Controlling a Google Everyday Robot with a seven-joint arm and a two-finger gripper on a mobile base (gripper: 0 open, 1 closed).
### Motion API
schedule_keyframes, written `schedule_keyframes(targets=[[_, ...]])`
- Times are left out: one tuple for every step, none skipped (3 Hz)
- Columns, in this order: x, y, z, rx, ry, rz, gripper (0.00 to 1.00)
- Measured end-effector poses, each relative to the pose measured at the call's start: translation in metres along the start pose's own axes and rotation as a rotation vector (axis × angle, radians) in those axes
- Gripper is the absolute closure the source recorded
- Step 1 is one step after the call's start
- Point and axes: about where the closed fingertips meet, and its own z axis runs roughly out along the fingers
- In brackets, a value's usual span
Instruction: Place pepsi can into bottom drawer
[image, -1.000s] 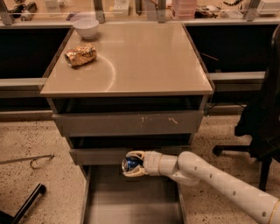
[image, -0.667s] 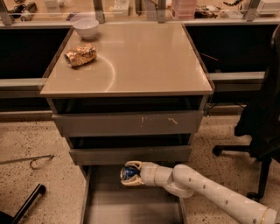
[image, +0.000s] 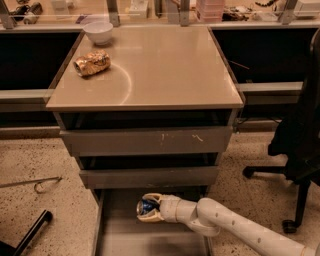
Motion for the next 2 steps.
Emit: schedule_keyframes(targets=[[0.015, 0.001, 0.004, 0.011, 0.0, 0.014, 1.0], [0.075, 0.011, 0.016, 0.016, 0.046, 0.107, 1.0]])
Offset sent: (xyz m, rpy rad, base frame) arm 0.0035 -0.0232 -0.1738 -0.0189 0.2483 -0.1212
